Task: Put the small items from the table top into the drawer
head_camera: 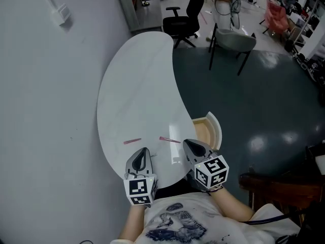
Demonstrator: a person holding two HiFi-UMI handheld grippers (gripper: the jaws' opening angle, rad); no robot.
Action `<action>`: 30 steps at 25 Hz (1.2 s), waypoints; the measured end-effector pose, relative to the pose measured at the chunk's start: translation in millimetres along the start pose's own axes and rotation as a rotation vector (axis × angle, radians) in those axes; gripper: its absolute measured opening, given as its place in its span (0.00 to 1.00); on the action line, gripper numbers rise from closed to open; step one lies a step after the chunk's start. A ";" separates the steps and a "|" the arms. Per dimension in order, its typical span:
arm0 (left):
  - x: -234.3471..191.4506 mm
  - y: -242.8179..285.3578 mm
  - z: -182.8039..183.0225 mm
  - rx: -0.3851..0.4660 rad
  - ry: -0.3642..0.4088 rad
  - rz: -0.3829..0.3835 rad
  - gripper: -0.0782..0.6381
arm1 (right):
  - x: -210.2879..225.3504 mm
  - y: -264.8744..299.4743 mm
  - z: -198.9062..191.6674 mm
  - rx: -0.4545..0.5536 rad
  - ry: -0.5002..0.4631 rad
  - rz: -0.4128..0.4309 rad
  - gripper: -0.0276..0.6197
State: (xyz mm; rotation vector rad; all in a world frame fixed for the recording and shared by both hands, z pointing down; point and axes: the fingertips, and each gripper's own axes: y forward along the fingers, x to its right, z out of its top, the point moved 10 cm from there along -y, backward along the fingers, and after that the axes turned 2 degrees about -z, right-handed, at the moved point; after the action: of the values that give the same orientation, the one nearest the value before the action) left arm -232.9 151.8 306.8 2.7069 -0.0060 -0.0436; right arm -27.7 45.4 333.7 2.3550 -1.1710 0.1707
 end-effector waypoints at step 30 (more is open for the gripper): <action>-51.1 68.4 -52.3 -0.078 0.005 -0.115 0.16 | -7.9 82.7 -44.4 -0.191 -0.155 -0.004 0.08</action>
State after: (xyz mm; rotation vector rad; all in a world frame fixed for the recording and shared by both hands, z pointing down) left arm -282.1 112.4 384.5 2.6267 0.1493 -0.0704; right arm -92.0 30.9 400.9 2.2335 -1.1968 -0.1229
